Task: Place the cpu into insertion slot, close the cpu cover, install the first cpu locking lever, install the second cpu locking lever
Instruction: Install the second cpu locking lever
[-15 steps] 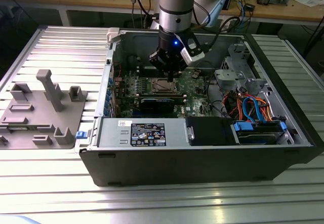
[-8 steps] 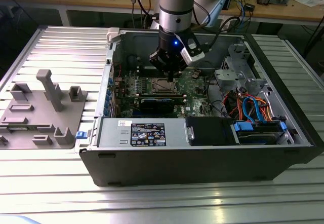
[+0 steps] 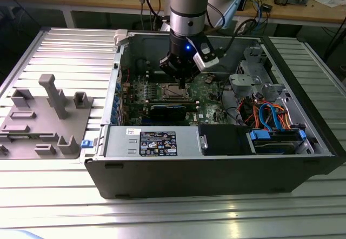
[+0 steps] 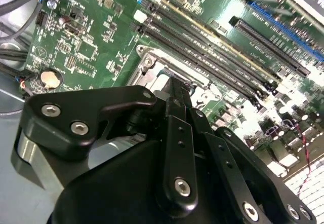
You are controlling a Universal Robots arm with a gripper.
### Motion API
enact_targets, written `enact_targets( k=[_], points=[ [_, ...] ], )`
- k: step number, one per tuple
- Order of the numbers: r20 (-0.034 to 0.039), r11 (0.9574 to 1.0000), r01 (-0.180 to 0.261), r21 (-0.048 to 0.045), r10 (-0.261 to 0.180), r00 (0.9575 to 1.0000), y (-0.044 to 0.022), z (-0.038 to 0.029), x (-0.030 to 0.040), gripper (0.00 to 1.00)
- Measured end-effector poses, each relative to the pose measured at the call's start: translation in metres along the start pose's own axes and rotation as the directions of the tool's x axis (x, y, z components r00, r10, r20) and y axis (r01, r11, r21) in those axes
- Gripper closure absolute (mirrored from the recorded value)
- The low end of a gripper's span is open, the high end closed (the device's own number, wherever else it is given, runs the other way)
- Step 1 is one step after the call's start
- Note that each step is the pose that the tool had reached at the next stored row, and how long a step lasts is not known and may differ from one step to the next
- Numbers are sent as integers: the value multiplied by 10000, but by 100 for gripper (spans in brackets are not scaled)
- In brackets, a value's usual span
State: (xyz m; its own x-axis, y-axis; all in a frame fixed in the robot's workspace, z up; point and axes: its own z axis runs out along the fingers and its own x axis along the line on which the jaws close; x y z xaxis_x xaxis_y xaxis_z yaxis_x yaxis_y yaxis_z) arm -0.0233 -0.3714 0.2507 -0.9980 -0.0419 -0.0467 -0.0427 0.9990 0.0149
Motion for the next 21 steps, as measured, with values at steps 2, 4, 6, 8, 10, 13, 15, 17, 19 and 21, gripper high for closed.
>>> enact_targets(
  k=[2, 4, 6, 8, 10, 13, 15, 17, 19, 21],
  points=[
    [2, 10000, -2, -12, 2, 10000, -13, 2, 2, 89],
    [-20, 10000, -2, -49, 2, 10000, -14, 1, 1, 89],
    [-29, 9999, -6, -125, 6, 10000, -18, 7, 3, 89],
    [-22, 9996, -15, -286, 14, 10000, -25, 24, 18, 89],
    [-17, 9991, -20, -421, 19, 10000, -33, 44, 49, 89],
    [-15, 9989, -22, -458, 21, 10000, -39, 60, 105, 89],
    [-15, 9989, -19, -459, 18, 10000, -54, 61, 111, 89],
    [-14, 9988, -22, -488, 22, 10000, -103, 63, 128, 89],
    [-10, 9984, -27, -571, 26, 10000, -128, 72, 170, 89],
    [-10, 9983, -26, -585, 25, 10000, -131, 73, 177, 89]
  ],
)
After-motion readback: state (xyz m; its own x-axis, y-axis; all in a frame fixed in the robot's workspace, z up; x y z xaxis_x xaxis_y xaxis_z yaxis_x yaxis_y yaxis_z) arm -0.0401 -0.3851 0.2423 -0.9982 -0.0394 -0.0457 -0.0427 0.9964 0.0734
